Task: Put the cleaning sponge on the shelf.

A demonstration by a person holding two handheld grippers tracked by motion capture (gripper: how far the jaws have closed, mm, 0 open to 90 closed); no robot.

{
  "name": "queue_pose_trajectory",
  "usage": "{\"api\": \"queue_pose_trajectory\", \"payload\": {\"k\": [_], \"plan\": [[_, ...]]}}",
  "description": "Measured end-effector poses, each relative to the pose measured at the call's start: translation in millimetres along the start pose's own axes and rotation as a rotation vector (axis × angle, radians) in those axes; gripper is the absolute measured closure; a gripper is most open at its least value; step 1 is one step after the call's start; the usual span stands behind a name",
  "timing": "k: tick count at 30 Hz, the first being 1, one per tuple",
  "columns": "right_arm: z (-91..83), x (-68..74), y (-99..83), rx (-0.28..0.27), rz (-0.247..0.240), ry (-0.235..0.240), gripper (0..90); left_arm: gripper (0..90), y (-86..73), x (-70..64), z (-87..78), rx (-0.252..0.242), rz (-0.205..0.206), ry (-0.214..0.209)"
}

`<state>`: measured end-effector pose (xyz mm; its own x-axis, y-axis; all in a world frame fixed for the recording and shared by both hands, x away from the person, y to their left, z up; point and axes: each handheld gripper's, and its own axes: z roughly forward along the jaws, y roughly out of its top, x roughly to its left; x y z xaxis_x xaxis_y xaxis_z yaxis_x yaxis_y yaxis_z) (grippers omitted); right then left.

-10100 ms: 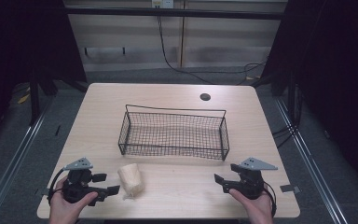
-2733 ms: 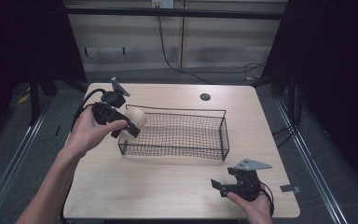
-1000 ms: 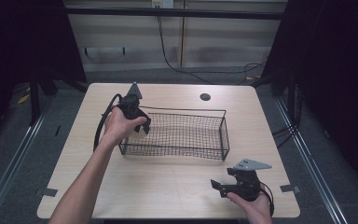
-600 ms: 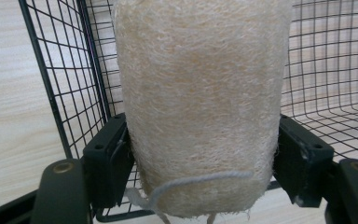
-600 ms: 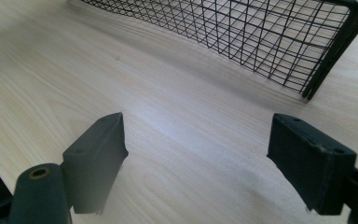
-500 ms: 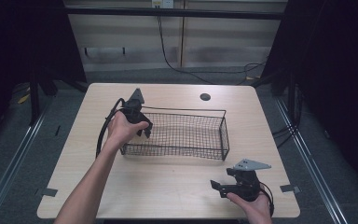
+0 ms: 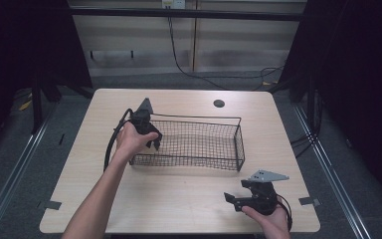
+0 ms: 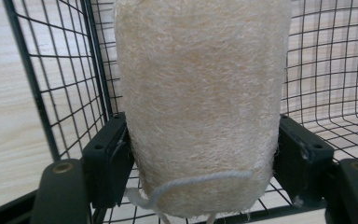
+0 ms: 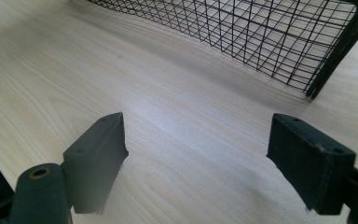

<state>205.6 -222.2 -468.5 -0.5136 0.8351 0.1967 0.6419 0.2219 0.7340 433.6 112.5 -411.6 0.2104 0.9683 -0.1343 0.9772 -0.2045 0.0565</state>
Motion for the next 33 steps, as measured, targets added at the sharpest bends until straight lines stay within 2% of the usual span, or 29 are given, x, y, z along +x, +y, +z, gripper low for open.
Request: {"api": "queue_pose_trajectory", "payload": {"k": [8, 10, 13, 17, 23, 24, 25, 30, 31, 33], "plan": [[-0.1, 0.1, 0.0, 0.000, 0.000, 0.000, 19.1, 28.9, 1.4, 1.8, 13.9, 0.032, -0.004, 0.011], [-0.1, -0.3, 0.0, 0.001, 0.001, 0.001, 19.1, 28.9, 1.3, 2.8, 15.6, 0.038, 0.002, 0.018], [-0.1, 0.0, 0.1, 0.000, -0.001, 0.001, 19.1, 28.9, 1.0, 3.6, 17.8, 0.031, -0.012, 0.030], [-0.2, 0.1, 0.1, 0.000, 0.000, 0.003, 19.1, 28.8, 0.9, 3.5, 20.1, 0.043, 0.001, 0.045], [-0.4, -0.1, 0.1, 0.000, 0.001, 0.002, 19.1, 28.8, 1.1, 1.5, 24.3, 0.052, 0.002, 0.058], [-0.5, -0.2, 0.1, -0.001, 0.002, 0.003, 19.1, 28.7, 1.4, 2.1, 24.7, 0.058, 0.004, 0.047], [-0.6, -0.2, 0.1, 0.000, 0.002, 0.001, 19.1, 28.7, 1.4, 1.3, 25.4, 0.056, -0.004, 0.052], [-1.0, -0.1, 0.0, -0.001, 0.002, 0.001, 19.2, 28.5, 1.0, -1.1, 28.2, 0.064, 0.006, 0.069], [-1.0, 0.0, 0.1, -0.001, 0.002, 0.001, 19.2, 28.5, 1.2, -1.0, 28.4, 0.074, 0.006, 0.056], [-1.0, 0.0, 0.1, -0.001, 0.001, 0.001, 19.2, 28.5, 0.4, -2.5, 29.6, 0.071, 0.011, 0.071]]}}
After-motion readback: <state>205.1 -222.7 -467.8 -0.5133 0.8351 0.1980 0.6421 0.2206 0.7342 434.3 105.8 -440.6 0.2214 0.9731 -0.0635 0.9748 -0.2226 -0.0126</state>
